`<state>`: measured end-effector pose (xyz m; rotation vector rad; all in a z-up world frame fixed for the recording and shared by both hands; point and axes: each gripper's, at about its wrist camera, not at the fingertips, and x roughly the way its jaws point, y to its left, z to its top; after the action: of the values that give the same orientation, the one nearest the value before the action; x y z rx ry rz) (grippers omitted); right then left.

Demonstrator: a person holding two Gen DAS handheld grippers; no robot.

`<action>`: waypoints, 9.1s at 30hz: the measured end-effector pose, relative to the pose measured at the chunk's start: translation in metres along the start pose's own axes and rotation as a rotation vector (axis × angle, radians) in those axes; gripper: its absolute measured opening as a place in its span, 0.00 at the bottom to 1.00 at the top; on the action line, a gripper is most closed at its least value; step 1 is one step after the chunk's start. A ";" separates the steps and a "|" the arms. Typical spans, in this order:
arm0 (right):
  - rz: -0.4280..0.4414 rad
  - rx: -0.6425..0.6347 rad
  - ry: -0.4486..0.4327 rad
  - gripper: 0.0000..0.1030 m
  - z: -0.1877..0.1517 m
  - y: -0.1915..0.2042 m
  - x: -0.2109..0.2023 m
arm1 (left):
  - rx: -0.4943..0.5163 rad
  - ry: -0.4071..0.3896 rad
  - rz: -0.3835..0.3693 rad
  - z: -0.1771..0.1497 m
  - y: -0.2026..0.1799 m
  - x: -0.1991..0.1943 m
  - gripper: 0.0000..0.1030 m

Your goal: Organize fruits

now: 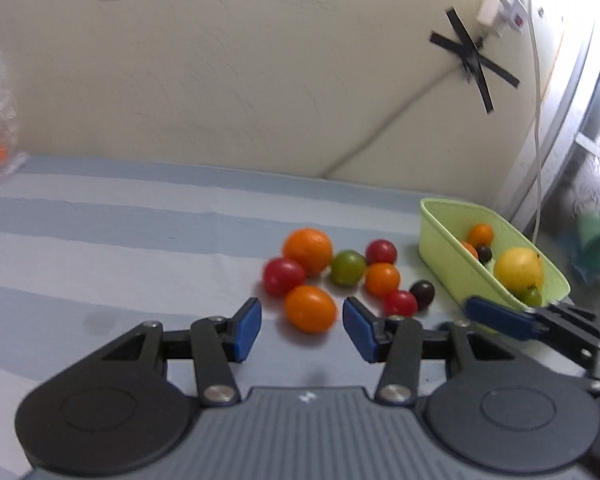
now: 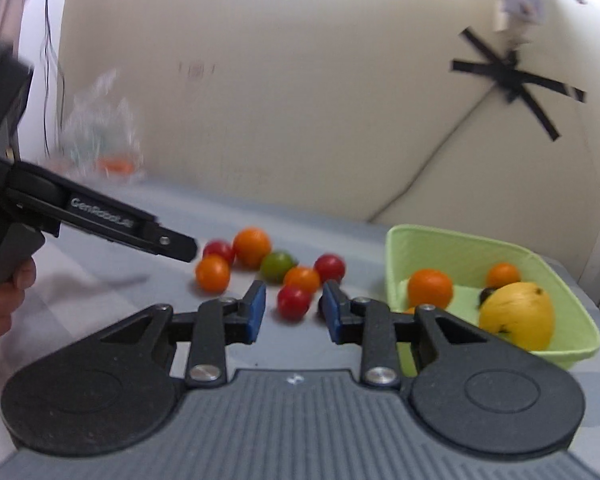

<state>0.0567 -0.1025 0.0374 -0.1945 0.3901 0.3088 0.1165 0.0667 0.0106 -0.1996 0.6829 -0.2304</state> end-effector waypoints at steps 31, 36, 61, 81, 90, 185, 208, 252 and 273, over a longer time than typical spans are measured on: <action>-0.021 -0.025 0.116 0.26 -0.023 0.011 -0.032 | 0.095 0.047 -0.134 -0.047 -0.047 -0.037 0.33; -0.045 0.021 0.120 0.26 -0.032 0.003 -0.052 | 0.157 0.056 -0.120 -0.057 -0.062 -0.037 0.33; -0.206 0.129 -0.069 0.26 -0.009 -0.071 -0.060 | 0.342 -0.090 -0.124 0.026 -0.138 0.009 0.33; -0.293 0.159 -0.195 0.37 -0.018 -0.094 -0.058 | 0.190 -0.197 -0.001 0.059 -0.080 -0.006 0.37; -0.004 0.060 -0.163 0.35 -0.010 -0.036 -0.054 | 0.015 -0.136 0.122 0.040 0.008 -0.022 0.37; -0.117 0.061 0.094 0.43 -0.070 0.005 -0.059 | 0.219 -0.031 -0.031 -0.073 -0.081 -0.024 0.49; -0.173 0.226 -0.030 0.51 -0.086 -0.004 -0.097 | 0.123 -0.119 0.071 -0.088 -0.058 -0.057 0.60; -0.236 0.519 -0.179 0.64 -0.083 -0.046 -0.099 | 0.133 -0.458 0.336 -0.109 -0.067 -0.100 1.00; -0.250 0.347 -0.226 0.73 -0.079 -0.018 -0.104 | 0.143 -0.438 0.333 -0.108 -0.069 -0.098 1.00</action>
<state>-0.0562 -0.1651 0.0096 0.1316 0.1870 0.0129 -0.0367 0.0164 0.0047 0.0050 0.2551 0.0853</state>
